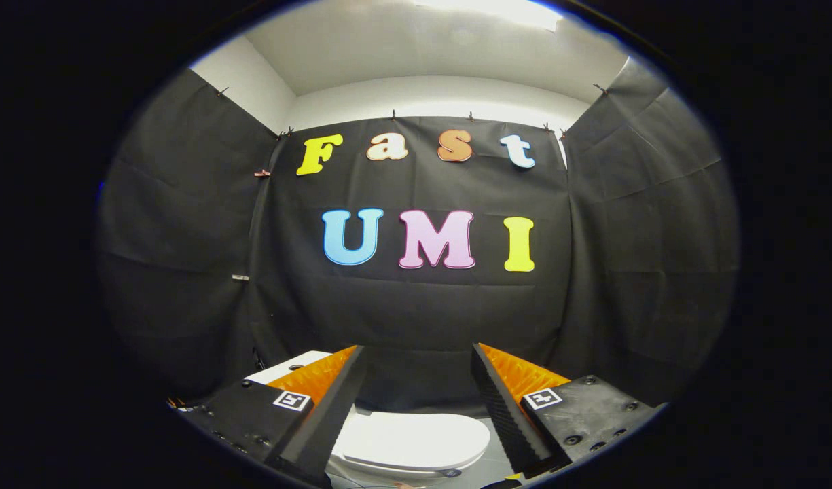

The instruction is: Open the toilet lid.

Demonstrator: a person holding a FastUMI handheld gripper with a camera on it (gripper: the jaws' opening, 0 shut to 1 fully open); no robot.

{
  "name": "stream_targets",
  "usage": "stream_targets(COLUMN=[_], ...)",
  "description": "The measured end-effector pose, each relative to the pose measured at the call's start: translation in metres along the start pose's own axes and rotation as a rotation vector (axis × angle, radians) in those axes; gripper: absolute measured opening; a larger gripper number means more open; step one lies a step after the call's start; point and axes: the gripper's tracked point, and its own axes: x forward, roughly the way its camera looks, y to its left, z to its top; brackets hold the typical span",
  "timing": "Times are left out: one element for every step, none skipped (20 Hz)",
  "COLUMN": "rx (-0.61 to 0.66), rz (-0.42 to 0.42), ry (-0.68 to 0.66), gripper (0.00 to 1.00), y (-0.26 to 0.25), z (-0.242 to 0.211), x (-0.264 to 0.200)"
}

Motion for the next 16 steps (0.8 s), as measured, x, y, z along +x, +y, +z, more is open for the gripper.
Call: stream_targets(rx=[-0.004, -0.008, -0.01, -0.009, -0.008, -0.006, -0.005, -0.006, -0.008, -0.008, -0.008, -0.005, 0.0, 0.007, 0.013, 0.018], rz=[-0.001, -0.002, -0.002, 0.0, 0.001, 0.002, 0.002, 0.003, 0.004, 0.004, 0.003, 0.001, -0.001, -0.003, -0.005, -0.009], ry=[-0.001, -0.001, -0.001, -0.001, -0.001, 0.0, 0.0, 0.001, 0.002, 0.002, 0.003, 0.003, 0.004, 0.005, 0.007, 0.012], gripper=[0.98, 0.97, 0.98, 0.97, 0.98, 0.98, 0.98, 0.97, 0.97, 0.97, 0.97, 0.97, 0.98, 0.98, 0.98, 0.98], y=[0.0001, -0.0001, -0.0003, 0.0005, 0.0006, 0.0008, 0.0008, 0.0007, 0.0007, 0.0004, -0.0003, -0.0014, -0.0021, -0.0036, -0.0049, -0.0069], z=[0.0001, 0.0001, 0.0001, 0.0004, 0.0007, 0.0009, 0.0006, 0.0002, 0.0001, -0.0002, -0.0001, 0.0001, 0.0005, -0.0006, -0.0016, -0.0037], x=[-0.0004, 0.0003, 0.0002, 0.0001, 0.0002, -0.0001, 0.0003, 0.0009, 0.0009, 0.0008, 0.0008, 0.0004, 0.0007, 0.0011, 0.0017, 0.0022])
